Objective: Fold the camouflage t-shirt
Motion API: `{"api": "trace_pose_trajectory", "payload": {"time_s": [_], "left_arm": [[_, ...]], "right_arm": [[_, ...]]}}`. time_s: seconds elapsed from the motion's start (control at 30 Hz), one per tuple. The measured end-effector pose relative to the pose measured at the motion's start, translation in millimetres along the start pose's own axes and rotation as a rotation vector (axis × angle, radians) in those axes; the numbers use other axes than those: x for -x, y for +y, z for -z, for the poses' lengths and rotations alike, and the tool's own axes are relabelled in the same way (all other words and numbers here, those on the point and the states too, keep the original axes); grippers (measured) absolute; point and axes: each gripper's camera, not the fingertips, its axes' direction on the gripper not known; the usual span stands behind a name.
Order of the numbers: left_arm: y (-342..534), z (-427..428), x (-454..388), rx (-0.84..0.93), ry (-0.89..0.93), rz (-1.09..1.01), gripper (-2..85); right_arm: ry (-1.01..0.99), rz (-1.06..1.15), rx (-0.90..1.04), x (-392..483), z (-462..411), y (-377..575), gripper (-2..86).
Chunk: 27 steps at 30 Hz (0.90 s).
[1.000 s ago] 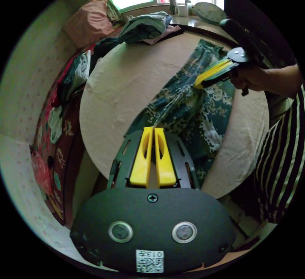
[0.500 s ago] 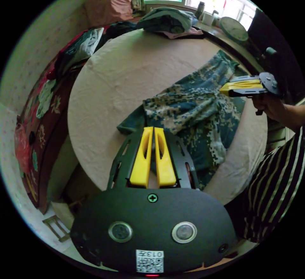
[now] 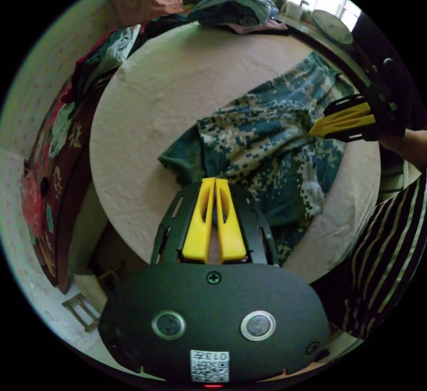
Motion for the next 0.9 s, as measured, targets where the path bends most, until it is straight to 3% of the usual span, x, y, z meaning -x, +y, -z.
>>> {"api": "trace_pose_trajectory", "payload": {"time_s": [0.13, 0.27, 0.43, 0.5, 0.6, 0.77, 0.9], "left_arm": [[2, 5, -19, -0.081, -0.057, -0.003, -0.4], [-6, -26, -25, 0.034, -0.078, -0.011, -0.3], [4, -26, -11, 0.027, -0.027, 0.060, -0.1], [17, -20, -7, 0.018, -0.031, 0.109, 0.1], [56, -8, 4, -0.012, -0.009, 0.261, 1.3], [125, -5, 5, -0.022, 0.105, 0.488, 7.6], [137, -9, -13, -0.017, 0.081, 0.521, 9.0]], "right_arm": [[0.023, 0.051, -0.081, 14, 7, -31, 0.1], [0.020, 0.100, -0.002, 25, -18, -54, 0.2], [0.043, 0.159, 0.051, 32, -35, -57, 0.1], [0.009, 0.221, 0.096, 30, -29, -67, 0.1], [-0.045, 0.242, -0.045, 12, -1, -84, 0.6], [-0.104, 0.310, -0.082, -20, -1, -147, 4.6], [-0.164, 0.380, -0.064, -24, -27, -207, 8.0]]}}
